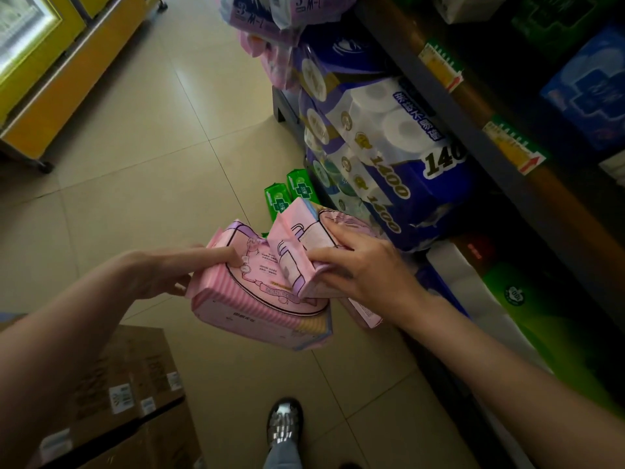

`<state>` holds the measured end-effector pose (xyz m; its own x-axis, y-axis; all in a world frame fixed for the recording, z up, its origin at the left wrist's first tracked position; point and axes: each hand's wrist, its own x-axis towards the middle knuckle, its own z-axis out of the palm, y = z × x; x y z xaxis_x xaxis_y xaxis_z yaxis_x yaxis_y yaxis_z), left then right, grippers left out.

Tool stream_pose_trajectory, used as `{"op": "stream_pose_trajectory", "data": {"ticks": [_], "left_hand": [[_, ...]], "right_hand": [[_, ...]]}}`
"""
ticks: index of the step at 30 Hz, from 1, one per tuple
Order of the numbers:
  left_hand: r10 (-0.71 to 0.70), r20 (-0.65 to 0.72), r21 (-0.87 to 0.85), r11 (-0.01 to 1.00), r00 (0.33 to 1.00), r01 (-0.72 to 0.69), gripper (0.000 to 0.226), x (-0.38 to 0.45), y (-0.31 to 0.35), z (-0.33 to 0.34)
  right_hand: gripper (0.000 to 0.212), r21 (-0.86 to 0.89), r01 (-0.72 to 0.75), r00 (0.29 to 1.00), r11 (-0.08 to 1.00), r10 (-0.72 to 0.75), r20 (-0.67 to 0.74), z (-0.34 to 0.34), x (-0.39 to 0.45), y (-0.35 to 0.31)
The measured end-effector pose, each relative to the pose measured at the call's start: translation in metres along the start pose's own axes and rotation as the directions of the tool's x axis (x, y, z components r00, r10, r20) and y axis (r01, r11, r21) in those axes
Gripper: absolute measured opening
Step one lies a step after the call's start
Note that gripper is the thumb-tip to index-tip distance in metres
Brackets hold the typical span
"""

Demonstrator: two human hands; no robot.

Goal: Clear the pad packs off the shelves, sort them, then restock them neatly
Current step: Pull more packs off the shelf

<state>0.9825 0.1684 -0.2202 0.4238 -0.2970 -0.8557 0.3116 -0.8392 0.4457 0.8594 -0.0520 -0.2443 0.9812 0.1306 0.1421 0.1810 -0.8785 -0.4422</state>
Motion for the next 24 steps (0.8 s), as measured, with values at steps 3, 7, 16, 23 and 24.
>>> {"op": "stream_pose_trajectory", "data": {"ticks": [3,7,16,23,24], "left_hand": [[-0.008,0.004,-0.008,1.0,1.0,0.008,0.084,-0.001,-0.005,0.005],[-0.065,0.046,0.036,0.997,0.997,0.064,0.063,0.001,-0.009,0.008],[-0.099,-0.104,-0.152,0.985,0.99,0.082,0.026,0.024,-0.007,0.016],[-0.158,-0.111,-0.263,0.957,0.981,0.124,0.041,0.045,-0.014,0.025],[-0.154,-0.13,-0.264,0.958,0.98,0.115,0.043,0.051,-0.015,0.028]], "right_hand": [[0.028,0.167,-0.028,0.988,0.986,0.053,-0.146,0.0,0.003,0.0],[0.017,0.458,-0.295,0.914,0.838,0.387,-0.12,-0.027,0.011,0.013],[0.02,0.571,-0.52,0.838,0.635,0.509,0.196,-0.034,0.072,0.01],[0.049,0.471,-0.704,0.706,0.532,0.598,0.379,-0.003,0.031,0.015],[0.055,0.471,-0.725,0.689,0.503,0.542,0.482,-0.002,0.02,0.017]]}}
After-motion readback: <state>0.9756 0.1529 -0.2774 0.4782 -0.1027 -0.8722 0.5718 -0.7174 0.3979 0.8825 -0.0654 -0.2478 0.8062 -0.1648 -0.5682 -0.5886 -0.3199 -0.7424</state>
